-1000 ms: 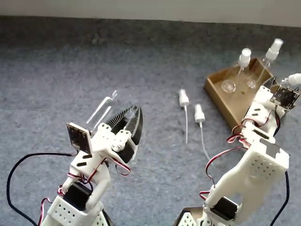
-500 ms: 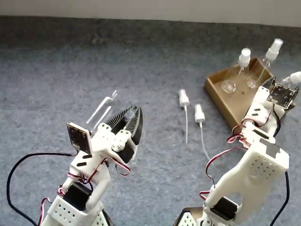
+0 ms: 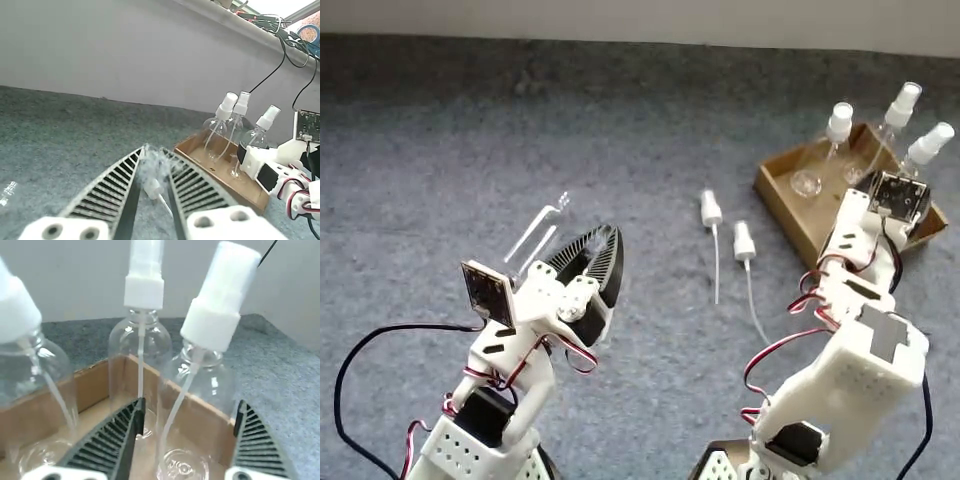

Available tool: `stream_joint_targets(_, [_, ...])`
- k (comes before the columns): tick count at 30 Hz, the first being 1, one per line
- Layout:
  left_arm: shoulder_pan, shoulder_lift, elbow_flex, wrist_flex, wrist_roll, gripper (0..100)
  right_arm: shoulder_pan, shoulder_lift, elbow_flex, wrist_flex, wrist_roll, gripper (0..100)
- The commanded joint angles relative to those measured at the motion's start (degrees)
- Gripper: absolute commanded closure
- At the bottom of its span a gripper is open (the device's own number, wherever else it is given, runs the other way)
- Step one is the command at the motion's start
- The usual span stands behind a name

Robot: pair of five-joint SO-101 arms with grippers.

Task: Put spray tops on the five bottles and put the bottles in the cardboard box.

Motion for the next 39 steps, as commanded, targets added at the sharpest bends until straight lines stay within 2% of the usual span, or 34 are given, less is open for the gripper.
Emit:
stream_joint_targets(1, [-0.84, -0.48, 1.19, 0.18, 0.26, 99, -0.22, -5.14, -0.31, 3.21, 0.88, 75.2])
stream_joint_targets(13, [-0.84, -0.48, 1.19, 0.18, 0.26, 99, 1.01, -11.65, 0.48, 4.35, 1.32, 75.2])
stream_joint_targets(27, [-0.92, -0.48, 1.19, 0.26, 0.09, 99, 0.75, -36.44, 1.19, 38.99, 0.97, 75.2])
stream_joint_targets(31, [-1.54, -0.57, 0.4, 0.26, -6.24, 99, 0.48, -44.79, 1.01, 53.14, 0.97, 75.2])
stream_joint_targets(34, [-4.7, -0.66, -1.01, 0.44, -8.18, 99, -0.92, -50.77, 0.92, 63.6, 0.97, 75.2])
stream_joint_targets(36, [-8.04, -0.66, -3.56, 3.34, -8.26, 99, -2.33, -54.37, 0.92, 69.14, 0.97, 75.2])
stream_joint_targets(39, [-12.7, -0.66, -10.42, 14.68, -9.49, 99, -4.88, -60.35, 0.92, 76.7, 0.97, 75.2])
